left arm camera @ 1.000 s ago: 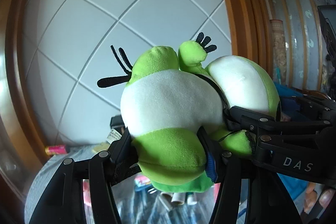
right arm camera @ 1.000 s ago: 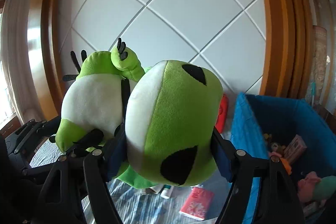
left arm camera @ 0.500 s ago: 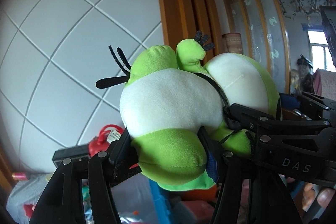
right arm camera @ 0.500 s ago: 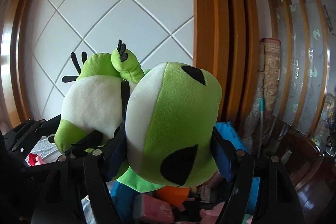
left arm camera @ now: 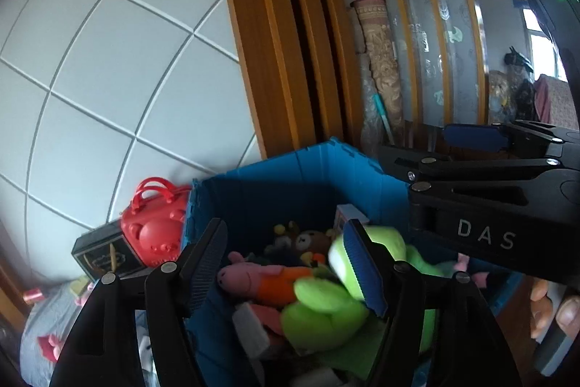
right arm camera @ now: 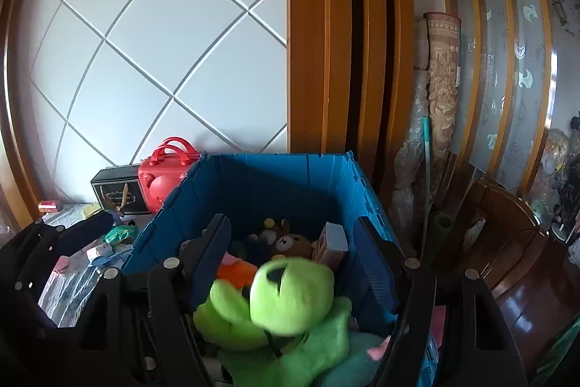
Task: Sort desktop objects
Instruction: 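Lift the green frog plush with both tools over the blue bin, then open both tools to drop the frog plush into the bin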
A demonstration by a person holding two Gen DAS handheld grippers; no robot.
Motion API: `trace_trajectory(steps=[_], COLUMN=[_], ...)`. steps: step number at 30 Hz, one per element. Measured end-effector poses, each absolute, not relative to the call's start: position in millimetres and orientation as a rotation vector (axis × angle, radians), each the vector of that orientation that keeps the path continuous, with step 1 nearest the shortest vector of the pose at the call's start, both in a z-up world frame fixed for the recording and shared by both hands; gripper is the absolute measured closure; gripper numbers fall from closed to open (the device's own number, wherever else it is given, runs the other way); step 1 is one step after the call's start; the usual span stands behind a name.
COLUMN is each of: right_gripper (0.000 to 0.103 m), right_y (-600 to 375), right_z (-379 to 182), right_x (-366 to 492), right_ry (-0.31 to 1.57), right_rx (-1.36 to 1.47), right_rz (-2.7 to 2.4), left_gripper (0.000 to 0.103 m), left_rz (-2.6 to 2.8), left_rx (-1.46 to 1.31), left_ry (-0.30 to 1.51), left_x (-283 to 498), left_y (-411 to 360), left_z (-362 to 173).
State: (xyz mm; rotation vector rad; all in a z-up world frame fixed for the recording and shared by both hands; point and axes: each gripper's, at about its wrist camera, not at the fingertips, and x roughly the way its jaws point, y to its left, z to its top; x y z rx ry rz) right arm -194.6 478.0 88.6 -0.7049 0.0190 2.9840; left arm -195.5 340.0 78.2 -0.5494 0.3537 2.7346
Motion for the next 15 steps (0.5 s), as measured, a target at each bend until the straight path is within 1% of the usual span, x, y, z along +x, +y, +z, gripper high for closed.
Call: trace_trajectory(steps=[7, 10, 15], right_gripper=[0.033, 0.033, 0.033], right_y=[479.1, 478.1, 477.1], right_z=[74.9, 71.4, 65.6], right_x=[-199.6, -196.2, -194.0], right_ry=[-0.001, -0.01, -0.019], right_rx=[-0.805, -0.821, -0.853], right_rz=[2.954, 2.947, 2.932], left_gripper=[0.026, 0.023, 0.022], left_rz=[2.749, 2.75, 2.747], left_rx=[-0.627, -0.639, -0.655], left_ry=[0.327, 0.32, 0.323], left_x=[-195.1, -193.5, -193.1], left_y=[335.5, 335.1, 334.2], left_z=[71.2, 67.6, 60.9])
